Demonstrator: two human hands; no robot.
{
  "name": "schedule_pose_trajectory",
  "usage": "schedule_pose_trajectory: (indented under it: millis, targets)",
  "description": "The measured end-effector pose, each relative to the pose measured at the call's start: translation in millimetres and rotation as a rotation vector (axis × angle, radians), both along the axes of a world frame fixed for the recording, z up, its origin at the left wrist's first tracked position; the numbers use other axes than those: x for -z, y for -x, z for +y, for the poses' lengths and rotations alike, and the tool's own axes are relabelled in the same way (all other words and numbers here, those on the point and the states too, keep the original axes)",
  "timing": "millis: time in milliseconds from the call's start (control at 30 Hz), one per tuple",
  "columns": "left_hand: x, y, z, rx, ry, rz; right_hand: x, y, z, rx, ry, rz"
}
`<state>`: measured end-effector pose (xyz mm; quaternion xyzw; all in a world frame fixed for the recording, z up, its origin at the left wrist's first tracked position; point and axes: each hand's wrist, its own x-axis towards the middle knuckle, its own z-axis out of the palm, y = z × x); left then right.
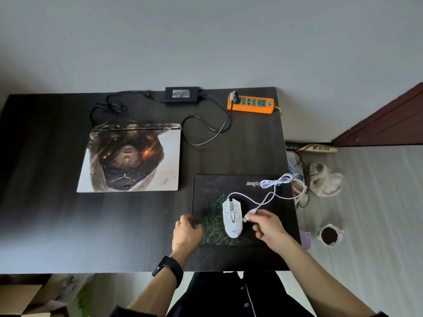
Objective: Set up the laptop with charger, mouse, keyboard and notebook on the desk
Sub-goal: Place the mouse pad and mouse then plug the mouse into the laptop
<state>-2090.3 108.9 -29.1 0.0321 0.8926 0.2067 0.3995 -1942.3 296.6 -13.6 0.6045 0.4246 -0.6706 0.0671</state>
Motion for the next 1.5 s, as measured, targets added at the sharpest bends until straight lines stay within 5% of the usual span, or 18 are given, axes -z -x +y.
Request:
schedule_pose_trajectory:
  millis: [167, 267, 700, 867, 1067, 1233, 1367, 1500]
  targets:
    - [-65.4, 3.0, 43.4, -0.044, -0.603, -0.198, -63.8, 23.3, 15.7, 0.180, 0.295, 0.390]
    - [-91.5, 3.2, 64.7, 0.035, -0.784, -0.225, -83.7, 35.1, 16.3, 0.249, 0.392, 0.482]
    - [-109.9, 25.2, 84.7, 0.049, -0.686, 0.128, -76.0, 59.4, 13.4, 0.234, 0.260, 0.336]
    - [-110.0, 33.9, 87.8, 0.057, -0.603, 0.267, -71.2, 61.5, 12.3, 0.150, -0.009, 0.215]
    - [-95.6, 32.7, 103.4, -0.075, -0.514, 0.173, -76.1, 58.6, 14.7, 0.178, 0.000, 0.311]
    - [-77.4, 31.6, 115.3, -0.423, -0.467, 0.104, -58.3, 69.2, 35.0, 0.356, 0.061, 0.294]
    - [-66.7, 36.2, 119.7, -0.329, -0.409, 0.060, -48.4, 81.5, 29.9, 0.160, 0.223, 0.394]
    - [-50.0, 42.7, 125.1, -0.205, -0.336, 0.072, -25.1, 106.8, 29.8, 0.268, 0.201, 0.411]
